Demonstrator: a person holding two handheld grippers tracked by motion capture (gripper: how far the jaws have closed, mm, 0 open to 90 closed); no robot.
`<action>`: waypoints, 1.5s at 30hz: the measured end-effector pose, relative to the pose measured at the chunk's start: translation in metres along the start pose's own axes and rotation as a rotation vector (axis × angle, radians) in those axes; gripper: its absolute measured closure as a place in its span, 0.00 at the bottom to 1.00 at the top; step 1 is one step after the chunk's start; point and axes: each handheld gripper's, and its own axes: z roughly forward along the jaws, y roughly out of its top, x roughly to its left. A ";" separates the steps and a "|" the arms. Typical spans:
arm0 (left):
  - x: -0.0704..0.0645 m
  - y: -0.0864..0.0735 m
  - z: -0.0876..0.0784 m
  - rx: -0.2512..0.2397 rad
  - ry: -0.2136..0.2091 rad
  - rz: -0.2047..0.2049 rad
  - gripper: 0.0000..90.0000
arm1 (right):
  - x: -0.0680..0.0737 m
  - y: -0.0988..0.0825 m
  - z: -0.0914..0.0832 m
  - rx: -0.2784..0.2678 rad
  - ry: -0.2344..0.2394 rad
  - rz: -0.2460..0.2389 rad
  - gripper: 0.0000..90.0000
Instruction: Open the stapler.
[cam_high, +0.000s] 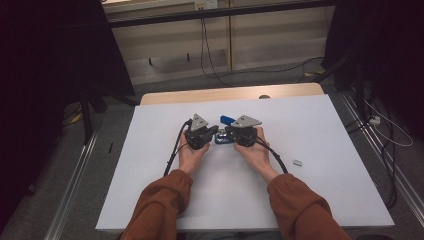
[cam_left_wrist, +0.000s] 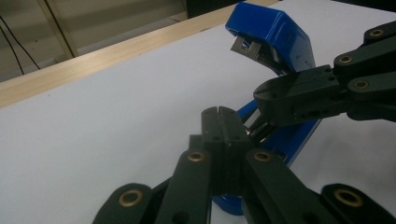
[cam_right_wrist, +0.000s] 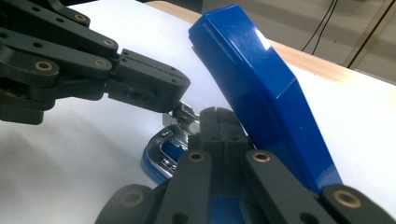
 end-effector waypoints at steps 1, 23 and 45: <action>0.000 0.000 0.000 0.002 0.001 0.000 1.00 | 0.000 0.000 0.000 0.000 -0.001 0.000 1.00; 0.001 -0.004 0.003 0.022 -0.006 -0.023 1.00 | 0.001 0.000 0.000 -0.023 -0.028 0.014 1.00; 0.000 -0.004 0.003 0.028 0.002 0.011 1.00 | -0.001 0.003 -0.006 -0.045 -0.060 0.020 1.00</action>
